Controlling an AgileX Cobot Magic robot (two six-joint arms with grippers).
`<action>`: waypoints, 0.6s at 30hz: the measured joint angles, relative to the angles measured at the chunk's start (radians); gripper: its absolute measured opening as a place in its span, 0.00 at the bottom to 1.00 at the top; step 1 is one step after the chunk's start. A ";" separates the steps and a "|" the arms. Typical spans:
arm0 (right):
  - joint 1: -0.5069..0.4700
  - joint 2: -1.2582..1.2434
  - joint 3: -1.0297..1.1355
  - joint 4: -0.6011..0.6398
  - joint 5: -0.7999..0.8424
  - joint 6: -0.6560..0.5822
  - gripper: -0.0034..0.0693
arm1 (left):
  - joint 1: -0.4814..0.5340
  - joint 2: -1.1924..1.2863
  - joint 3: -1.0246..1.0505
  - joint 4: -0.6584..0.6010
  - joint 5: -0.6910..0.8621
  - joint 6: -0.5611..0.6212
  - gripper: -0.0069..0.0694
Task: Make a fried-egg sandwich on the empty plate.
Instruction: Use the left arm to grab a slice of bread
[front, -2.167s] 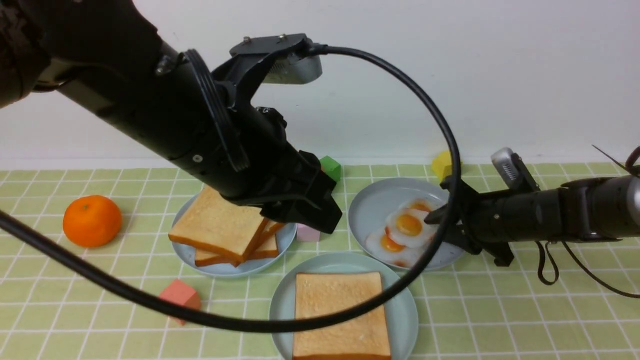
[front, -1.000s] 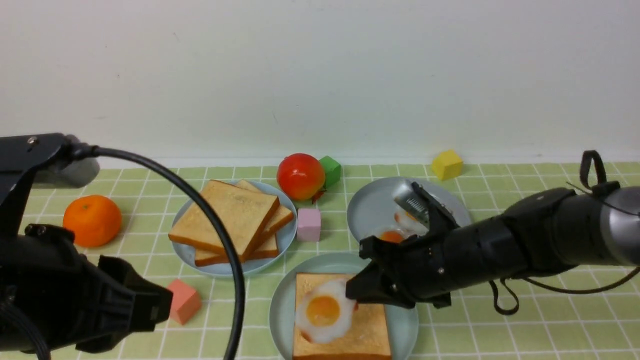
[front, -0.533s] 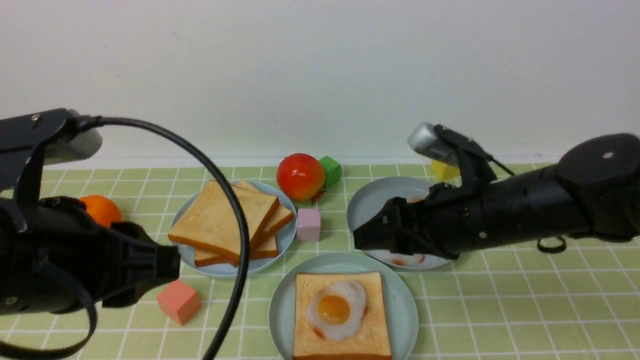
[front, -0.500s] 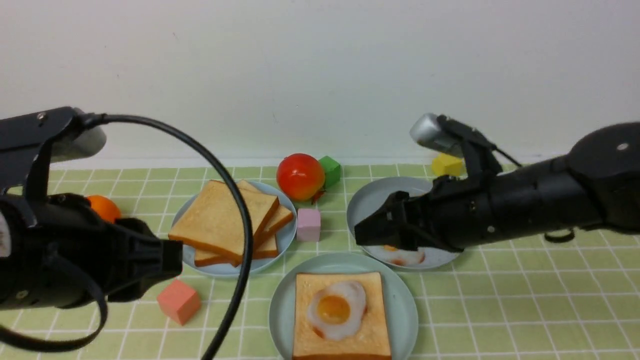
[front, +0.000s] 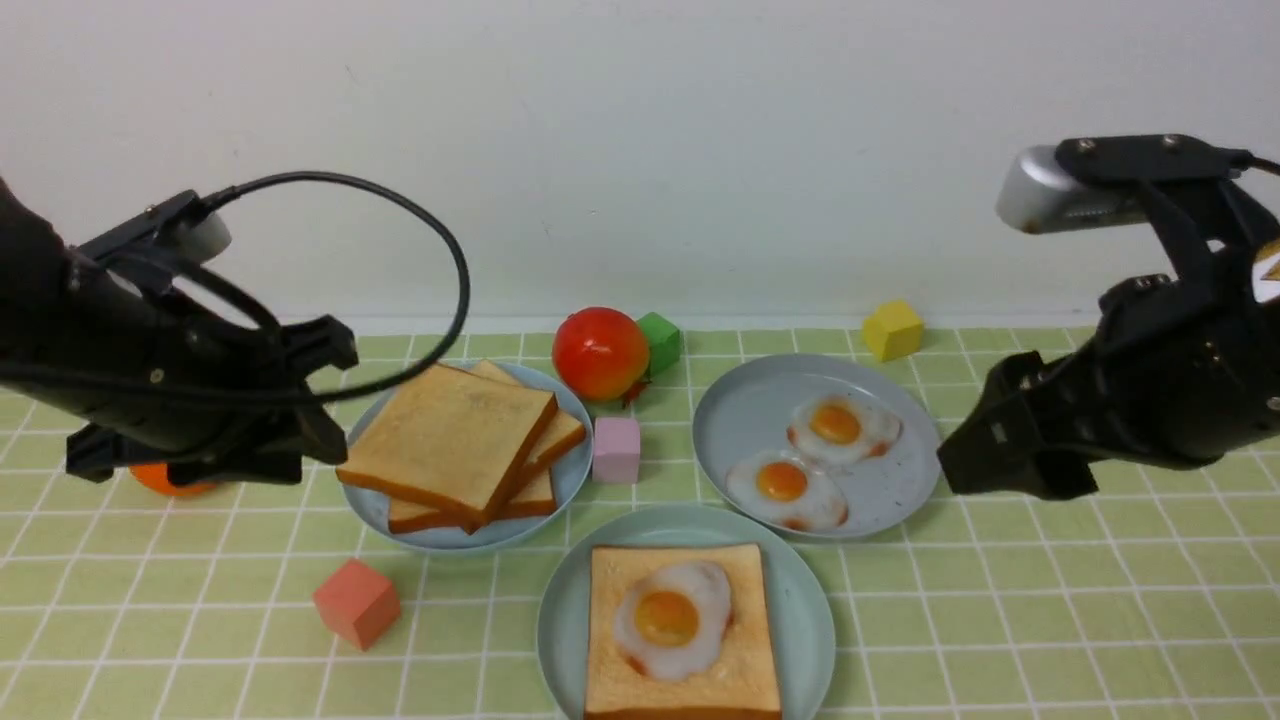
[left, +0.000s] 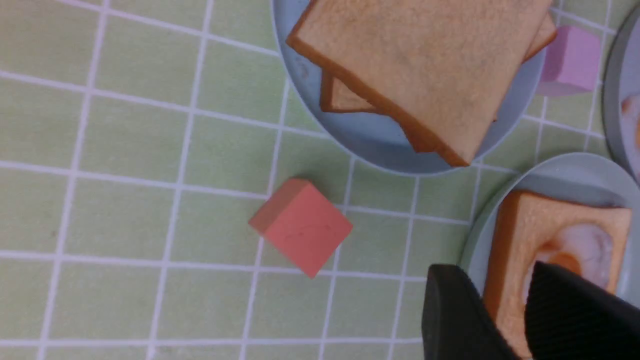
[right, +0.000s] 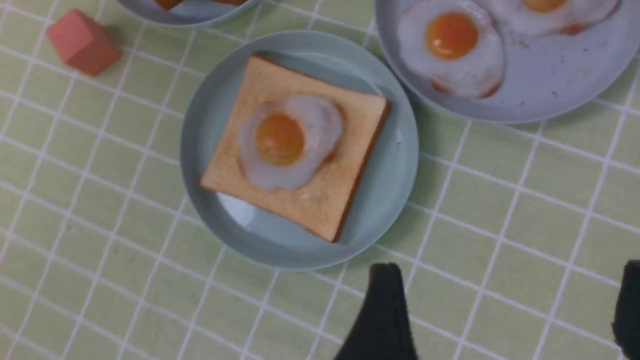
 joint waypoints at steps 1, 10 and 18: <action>0.000 -0.007 0.000 0.027 0.009 -0.030 0.85 | 0.027 0.033 -0.020 -0.045 0.011 0.038 0.41; 0.000 -0.081 0.000 0.345 0.082 -0.356 0.85 | 0.110 0.356 -0.298 -0.139 0.088 0.330 0.61; 0.000 -0.083 0.041 0.408 0.091 -0.462 0.80 | 0.110 0.555 -0.477 -0.110 0.092 0.440 0.68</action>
